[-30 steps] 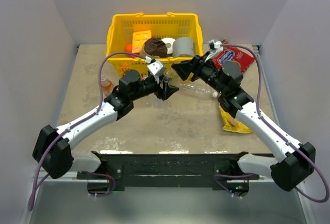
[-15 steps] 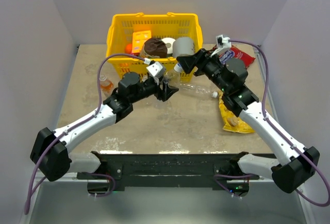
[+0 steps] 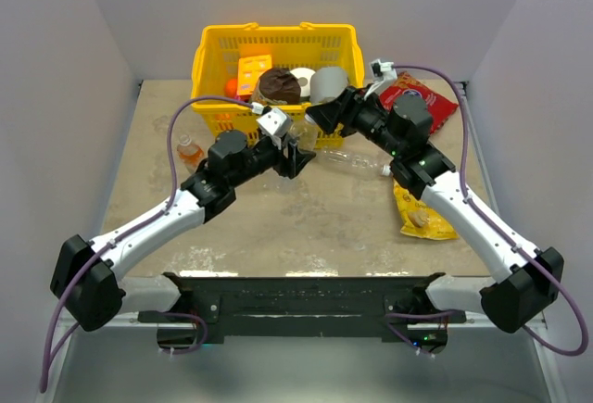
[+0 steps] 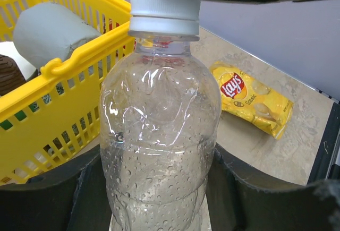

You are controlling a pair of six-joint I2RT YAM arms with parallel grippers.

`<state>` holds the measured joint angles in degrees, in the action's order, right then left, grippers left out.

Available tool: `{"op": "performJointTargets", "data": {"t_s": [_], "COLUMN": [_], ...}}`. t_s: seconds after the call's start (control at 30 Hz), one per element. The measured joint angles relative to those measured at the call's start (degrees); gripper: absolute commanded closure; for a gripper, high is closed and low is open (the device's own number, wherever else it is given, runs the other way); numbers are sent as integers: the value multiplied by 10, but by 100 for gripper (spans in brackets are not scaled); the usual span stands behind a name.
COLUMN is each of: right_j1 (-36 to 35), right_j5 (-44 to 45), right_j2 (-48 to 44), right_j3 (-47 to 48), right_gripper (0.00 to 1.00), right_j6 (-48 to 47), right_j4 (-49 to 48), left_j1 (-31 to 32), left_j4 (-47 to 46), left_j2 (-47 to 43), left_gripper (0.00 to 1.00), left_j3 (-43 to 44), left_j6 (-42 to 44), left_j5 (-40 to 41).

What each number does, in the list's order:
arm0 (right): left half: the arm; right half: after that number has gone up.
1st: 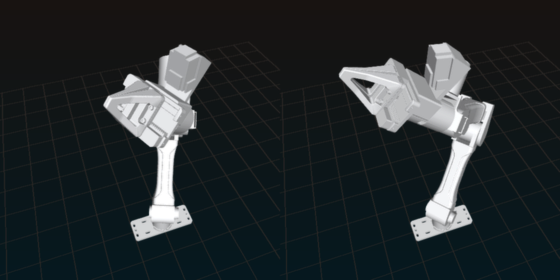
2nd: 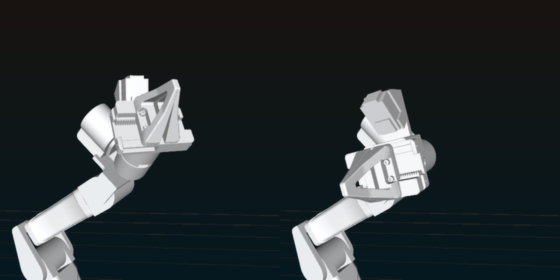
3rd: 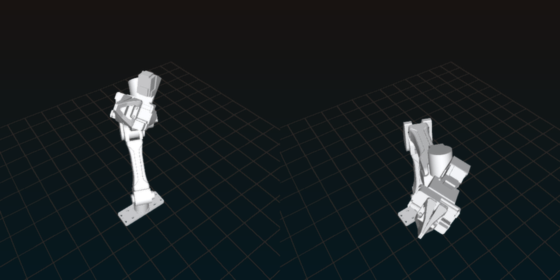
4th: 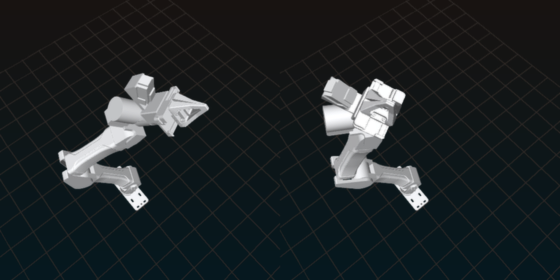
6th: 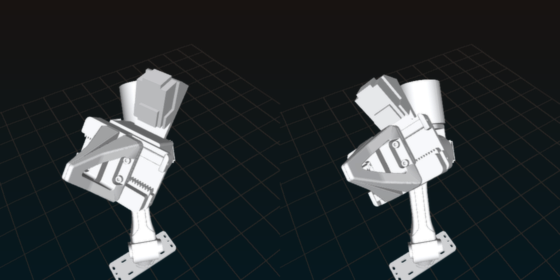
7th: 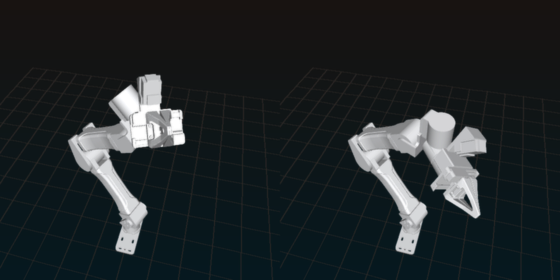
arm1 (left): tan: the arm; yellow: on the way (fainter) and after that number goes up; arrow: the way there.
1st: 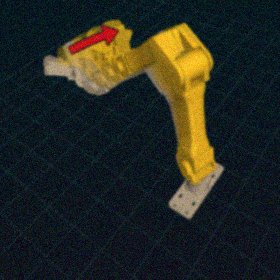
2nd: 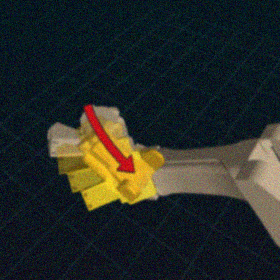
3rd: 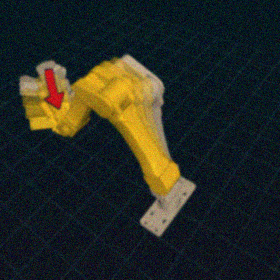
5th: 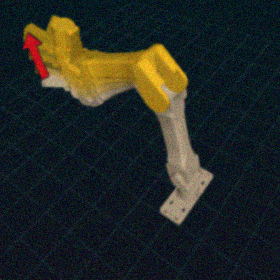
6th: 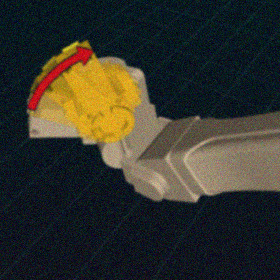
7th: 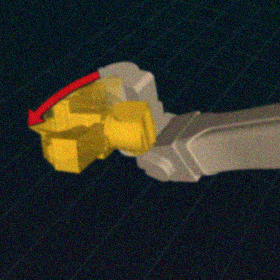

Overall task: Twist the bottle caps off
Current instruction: Unscrew the bottle cap from the plastic bottle.

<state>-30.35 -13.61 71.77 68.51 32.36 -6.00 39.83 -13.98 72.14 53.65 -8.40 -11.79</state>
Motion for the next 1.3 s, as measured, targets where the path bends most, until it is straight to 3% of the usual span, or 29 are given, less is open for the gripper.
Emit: {"op": "performJointTargets", "data": {"t_s": [0.13,0.33,0.43,0.6,0.77,1.0,1.3], "right_j1": [0,0,0,4,14,48,87], "right_j5": [-12,-30,-42,-67,-101,-215,-385], "right_j2": [7,6,6,12,20,40,41], "right_j3": [0,0,0,0,0,-2,-25], "right_gripper": [44,67,84,99,100,100,100], "right_j6": [1,2,1,-2,-5,-4,-16], "right_j4": [2,-1,-3,-14,-28,-78,-169], "left_j1": [0,0,0,0,-1,-5,-16], "left_j4": [0,4,5,5,9,16,16], "left_j2": [-7,-7,-8,-8,-9,-16,-20], "left_gripper": [54,54,54,51,51,52,52], "left_j3": [0,0,0,0,0,0,0], "left_j6": [0,0,0,5,16,35,45], "left_j5": [6,9,10,10,7,-7,-121]}}
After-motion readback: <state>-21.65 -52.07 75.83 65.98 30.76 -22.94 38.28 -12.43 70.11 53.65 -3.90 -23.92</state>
